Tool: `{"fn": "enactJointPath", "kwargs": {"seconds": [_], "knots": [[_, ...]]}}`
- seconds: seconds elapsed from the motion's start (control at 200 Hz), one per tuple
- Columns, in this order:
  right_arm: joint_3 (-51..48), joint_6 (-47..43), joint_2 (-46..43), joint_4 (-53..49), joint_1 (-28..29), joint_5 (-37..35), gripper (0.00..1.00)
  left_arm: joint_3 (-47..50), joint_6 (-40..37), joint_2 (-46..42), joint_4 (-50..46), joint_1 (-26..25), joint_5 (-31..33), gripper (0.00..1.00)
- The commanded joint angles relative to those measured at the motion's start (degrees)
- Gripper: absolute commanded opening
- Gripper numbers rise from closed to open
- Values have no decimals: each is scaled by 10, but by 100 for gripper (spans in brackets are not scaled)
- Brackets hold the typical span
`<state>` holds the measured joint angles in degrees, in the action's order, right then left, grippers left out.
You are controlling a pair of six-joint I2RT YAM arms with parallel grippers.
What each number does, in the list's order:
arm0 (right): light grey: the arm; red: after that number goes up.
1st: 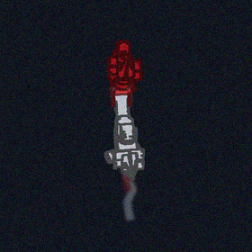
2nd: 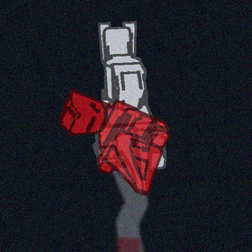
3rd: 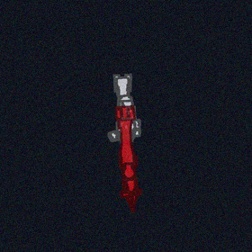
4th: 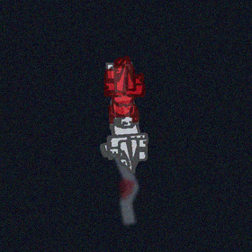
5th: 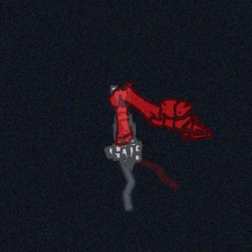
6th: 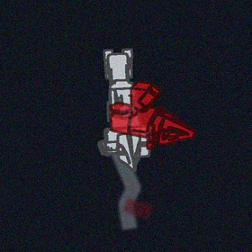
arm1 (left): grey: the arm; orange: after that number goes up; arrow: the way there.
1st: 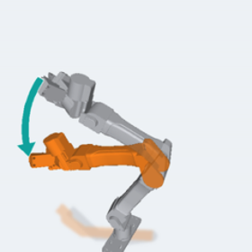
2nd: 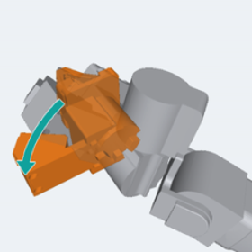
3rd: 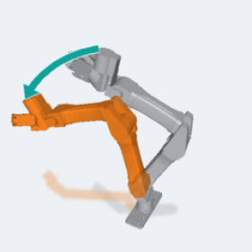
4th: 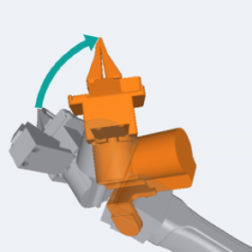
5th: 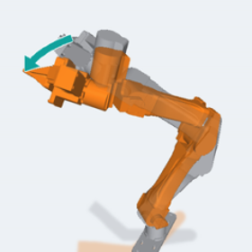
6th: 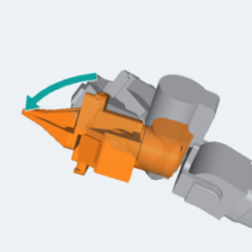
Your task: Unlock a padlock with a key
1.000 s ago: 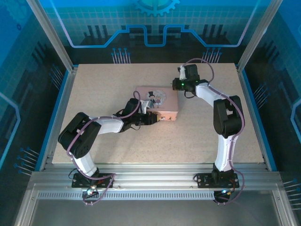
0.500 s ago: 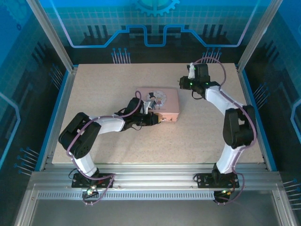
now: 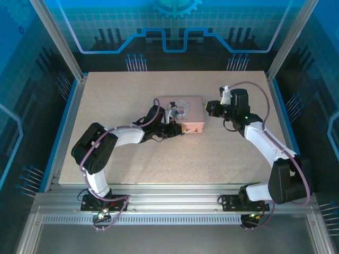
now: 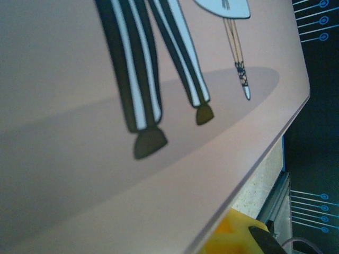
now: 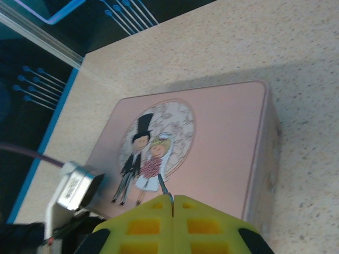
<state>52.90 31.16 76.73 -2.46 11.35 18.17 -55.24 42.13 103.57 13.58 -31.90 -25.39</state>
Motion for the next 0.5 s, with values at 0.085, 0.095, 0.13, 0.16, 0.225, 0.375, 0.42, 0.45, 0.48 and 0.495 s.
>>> {"fn": "enactJointPath", "kwargs": {"seconds": [0.085,0.095,0.13,0.16,0.225,0.375,0.42,0.45,0.48,0.495], "knots": [[-69,53,-64,52,9,60,0,-43,22,-4,-17,-2,-19,10],[-71,54,-67,52,10,61,0,-44,22,-4,-16,-1,-20,11],[-78,57,-75,52,11,64,0,-46,23,-5,-19,0,-20,11],[-85,62,-85,55,10,68,0,-48,24,-5,-19,0,-22,11],[-102,75,-102,67,12,81,0,-50,26,-6,-19,1,-21,11],[-128,93,-134,70,17,95,0,-50,33,-9,-13,1,-19,11],[-130,91,-142,63,20,96,0,-50,34,-9,-13,1,-19,11],[-132,91,-147,58,21,97,0,-50,35,-10,-12,1,-19,11],[-135,92,-151,58,23,98,0,-51,36,-9,-11,2,-19,11],[-137,93,-154,57,24,99,0,-51,37,-10,-10,2,-19,11]]}}
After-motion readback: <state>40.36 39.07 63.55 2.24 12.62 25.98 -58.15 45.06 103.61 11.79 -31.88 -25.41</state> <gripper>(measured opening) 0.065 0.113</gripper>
